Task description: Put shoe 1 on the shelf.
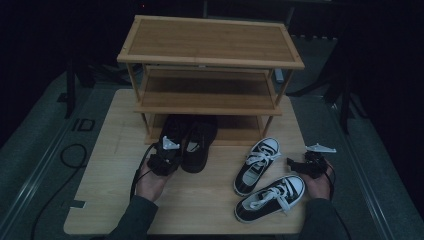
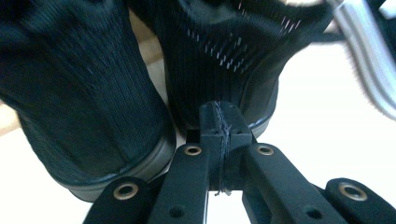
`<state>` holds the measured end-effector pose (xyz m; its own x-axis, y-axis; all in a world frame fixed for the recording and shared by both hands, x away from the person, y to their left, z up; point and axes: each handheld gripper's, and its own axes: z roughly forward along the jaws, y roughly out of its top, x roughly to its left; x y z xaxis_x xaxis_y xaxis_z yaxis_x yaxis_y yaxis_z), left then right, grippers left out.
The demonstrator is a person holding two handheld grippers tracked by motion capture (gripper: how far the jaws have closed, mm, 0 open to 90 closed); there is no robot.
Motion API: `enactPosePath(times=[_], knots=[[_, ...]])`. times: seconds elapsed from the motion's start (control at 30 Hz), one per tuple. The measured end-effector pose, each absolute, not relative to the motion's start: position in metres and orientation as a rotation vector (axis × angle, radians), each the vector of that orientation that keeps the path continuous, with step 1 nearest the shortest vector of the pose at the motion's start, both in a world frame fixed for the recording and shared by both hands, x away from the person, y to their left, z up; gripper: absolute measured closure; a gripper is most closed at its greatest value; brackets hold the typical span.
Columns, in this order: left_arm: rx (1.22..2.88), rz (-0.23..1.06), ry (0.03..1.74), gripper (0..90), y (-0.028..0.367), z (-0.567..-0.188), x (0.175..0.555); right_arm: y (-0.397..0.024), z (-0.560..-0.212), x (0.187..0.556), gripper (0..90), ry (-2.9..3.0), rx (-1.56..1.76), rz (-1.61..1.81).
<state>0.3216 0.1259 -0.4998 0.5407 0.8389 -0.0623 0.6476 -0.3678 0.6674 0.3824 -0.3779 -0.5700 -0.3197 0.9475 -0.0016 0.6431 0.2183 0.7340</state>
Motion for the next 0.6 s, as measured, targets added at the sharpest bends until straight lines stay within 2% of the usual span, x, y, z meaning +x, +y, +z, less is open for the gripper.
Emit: enactPosePath(times=[0.6], knots=[[2.286, 0.319, 1.179, 89.7, 0.106, -0.544, 0.316, -0.378, -0.570, 0.382, 14.9, 2.044, 1.464, 0.891]])
